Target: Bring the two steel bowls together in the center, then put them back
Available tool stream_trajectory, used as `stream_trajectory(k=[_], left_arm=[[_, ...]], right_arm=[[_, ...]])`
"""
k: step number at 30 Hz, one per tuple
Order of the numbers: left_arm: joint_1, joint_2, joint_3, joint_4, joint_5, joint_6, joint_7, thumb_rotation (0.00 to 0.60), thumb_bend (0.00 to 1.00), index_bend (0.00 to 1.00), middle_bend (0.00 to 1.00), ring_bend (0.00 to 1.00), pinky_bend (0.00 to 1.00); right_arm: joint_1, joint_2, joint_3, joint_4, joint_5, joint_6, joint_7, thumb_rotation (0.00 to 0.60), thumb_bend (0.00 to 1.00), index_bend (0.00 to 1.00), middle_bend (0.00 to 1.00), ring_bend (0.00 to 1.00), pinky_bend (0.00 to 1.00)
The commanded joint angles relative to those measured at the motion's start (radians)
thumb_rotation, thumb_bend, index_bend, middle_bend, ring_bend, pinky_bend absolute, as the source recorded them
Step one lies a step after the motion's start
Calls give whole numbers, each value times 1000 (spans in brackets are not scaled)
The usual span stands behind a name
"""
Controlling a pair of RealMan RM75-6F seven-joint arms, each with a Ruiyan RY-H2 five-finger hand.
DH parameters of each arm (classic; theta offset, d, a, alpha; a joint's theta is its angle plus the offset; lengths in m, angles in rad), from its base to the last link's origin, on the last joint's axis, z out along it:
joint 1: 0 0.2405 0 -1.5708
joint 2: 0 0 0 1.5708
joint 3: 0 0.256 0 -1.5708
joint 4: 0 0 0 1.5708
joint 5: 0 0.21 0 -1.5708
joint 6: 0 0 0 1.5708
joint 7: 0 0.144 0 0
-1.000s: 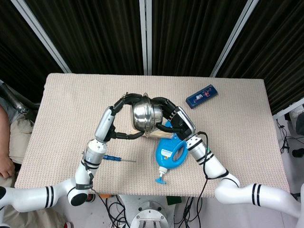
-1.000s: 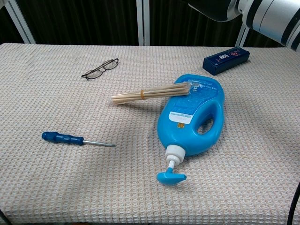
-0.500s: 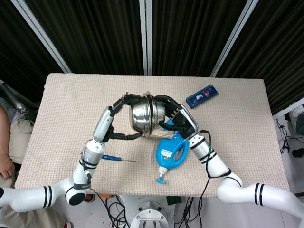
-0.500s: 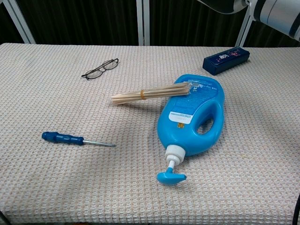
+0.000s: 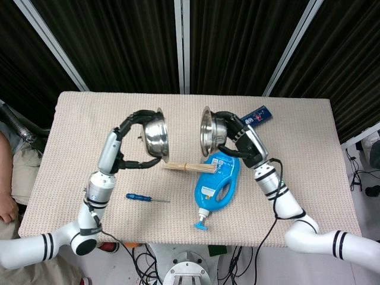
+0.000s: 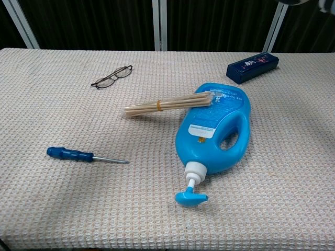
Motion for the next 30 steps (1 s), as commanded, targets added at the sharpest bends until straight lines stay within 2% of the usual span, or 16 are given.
stream_trajectory(k=[1,6,9,12,15,19,25,28,30], left_arm=[[76,98,35,56,-29,17,-19,600,217,563,508,416,618],[133,203,145,195,-67,-105,2,600,218,564,508,416,618],[138,226,200,252,-67,-180,43,600,217,566,510,416,618],[126,243,260,282,-54,-278,129,600,216,576,520,416,617],[99,263,294,266,-61,-380,212,600,215,578,521,416,617],[60,276,302,229,-84,-475,291,600,216,578,520,416,618],[10,257,280,179,-110,-541,365,600,217,561,503,416,622],[-5,241,274,180,-121,-557,398,600,214,467,451,415,620],[-20,249,285,177,-133,-601,428,600,193,217,334,355,549]], right_arm=[[-70,111,-48,45,-87,69,-106,600,365,690,499,431,300],[-167,270,-184,113,-229,127,-265,600,365,680,498,402,293],[-224,317,-253,146,-246,140,-387,600,373,680,497,398,293],[-290,338,-330,197,-241,135,-619,600,381,672,494,381,284],[-328,335,-373,207,-205,110,-712,600,384,667,493,378,282],[-346,311,-400,236,-181,88,-723,600,386,663,494,378,282],[-333,243,-412,291,-169,48,-765,600,385,642,472,359,271],[-319,228,-414,296,-174,33,-780,600,379,579,411,331,250],[-301,236,-427,288,-186,-1,-800,600,337,391,275,208,169]])
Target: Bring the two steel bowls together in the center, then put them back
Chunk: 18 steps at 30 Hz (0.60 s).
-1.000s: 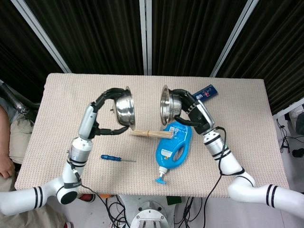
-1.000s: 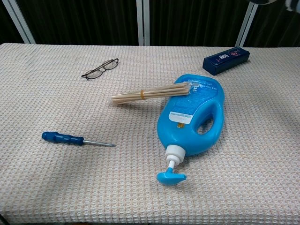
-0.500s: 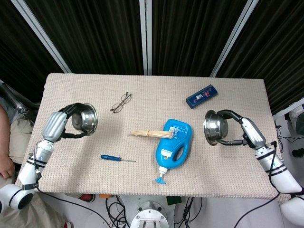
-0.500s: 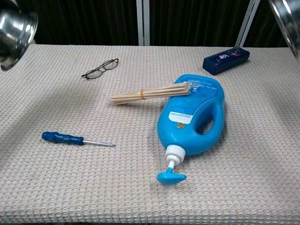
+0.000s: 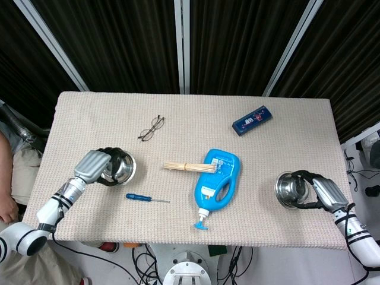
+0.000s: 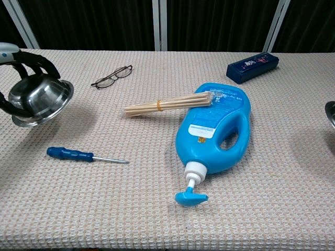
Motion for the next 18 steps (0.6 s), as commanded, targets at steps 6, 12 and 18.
stream_trajectory(k=[6,12,18], left_arm=[[-12,-9,5,-4,-19,-24,22,600,70,0,20,151,316],[10,6,9,-8,-1,26,23,600,41,0,0,82,271],[44,43,14,-44,-16,63,18,600,33,0,0,6,227]], right_arm=[[27,6,-7,-27,10,-38,-77,600,99,0,0,0,0],[8,14,5,-46,37,3,-109,600,9,0,0,0,0],[-23,32,3,-65,38,57,-93,600,7,0,0,0,0]])
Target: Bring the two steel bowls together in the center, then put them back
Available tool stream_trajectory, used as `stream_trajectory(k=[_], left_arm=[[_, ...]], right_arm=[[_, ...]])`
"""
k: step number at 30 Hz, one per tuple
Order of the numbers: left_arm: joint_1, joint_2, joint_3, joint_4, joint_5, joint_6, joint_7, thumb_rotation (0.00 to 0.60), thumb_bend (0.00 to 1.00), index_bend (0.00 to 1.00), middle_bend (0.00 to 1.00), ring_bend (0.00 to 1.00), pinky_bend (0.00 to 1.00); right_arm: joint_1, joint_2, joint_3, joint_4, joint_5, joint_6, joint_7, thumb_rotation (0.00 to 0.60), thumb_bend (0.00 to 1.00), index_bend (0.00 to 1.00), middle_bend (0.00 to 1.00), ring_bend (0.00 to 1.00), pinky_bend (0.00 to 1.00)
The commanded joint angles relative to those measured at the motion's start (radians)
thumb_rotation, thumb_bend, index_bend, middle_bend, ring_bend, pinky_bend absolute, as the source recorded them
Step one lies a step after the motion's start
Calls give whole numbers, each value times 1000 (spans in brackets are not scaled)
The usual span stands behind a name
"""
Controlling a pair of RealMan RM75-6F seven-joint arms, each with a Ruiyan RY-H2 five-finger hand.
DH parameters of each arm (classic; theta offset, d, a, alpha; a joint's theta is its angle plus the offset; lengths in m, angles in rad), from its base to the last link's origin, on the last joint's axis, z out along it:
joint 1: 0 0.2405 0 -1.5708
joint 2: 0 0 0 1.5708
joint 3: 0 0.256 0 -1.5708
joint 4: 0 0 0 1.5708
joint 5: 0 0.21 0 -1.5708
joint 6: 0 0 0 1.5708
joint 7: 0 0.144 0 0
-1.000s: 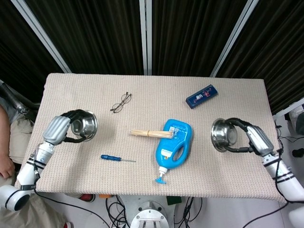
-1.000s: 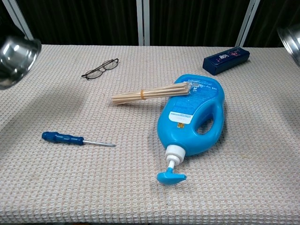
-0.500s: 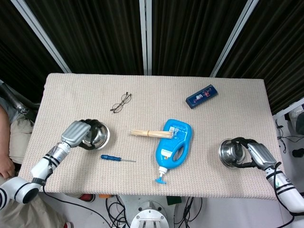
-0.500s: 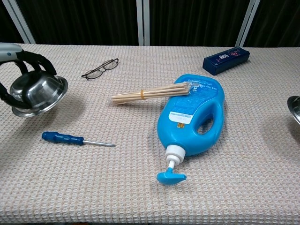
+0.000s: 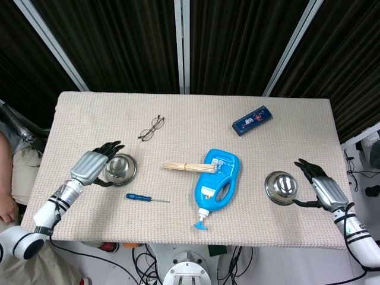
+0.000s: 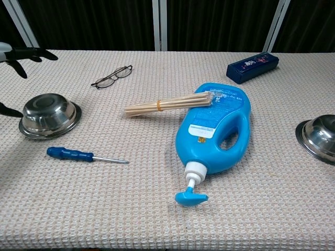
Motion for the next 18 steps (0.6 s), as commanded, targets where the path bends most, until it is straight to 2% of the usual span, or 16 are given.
stream_trajectory(k=[1,3,4,5,8,9,11,15,18], left_arm=[[19,7,-1,-3,-5,30,-3,600,30,0,0,0,218],[44,13,-5,-12,-3,80,-5,589,19,0,0,0,199],[62,18,-7,-21,-3,113,-3,552,10,0,0,0,183],[95,21,-10,-32,3,178,-3,502,6,0,0,0,166],[201,-3,-8,-11,49,392,-13,454,35,0,0,0,149],[255,-26,-3,14,61,485,-18,452,47,0,0,0,146],[340,-66,17,68,71,604,-37,457,60,0,0,0,142],[462,-133,54,178,64,724,-70,460,61,0,0,0,138],[522,-180,82,262,76,766,-102,459,59,0,0,0,136]], right_arm=[[-21,10,-4,-9,-3,33,13,600,7,0,0,0,0],[-39,19,-10,-16,-10,62,12,600,7,0,0,0,0],[-51,22,-12,-17,-12,81,1,600,8,0,0,0,0],[-72,21,-14,-17,-10,113,-26,600,11,0,0,0,0],[-135,-9,-15,-4,5,209,-121,600,26,0,0,0,0],[-167,-35,-13,14,12,258,-172,600,29,0,0,0,0],[-220,-91,-9,56,27,335,-245,600,34,0,0,0,0],[-289,-185,-2,147,46,428,-290,600,37,0,0,0,0],[-314,-239,3,218,52,457,-310,600,38,0,0,0,0]])
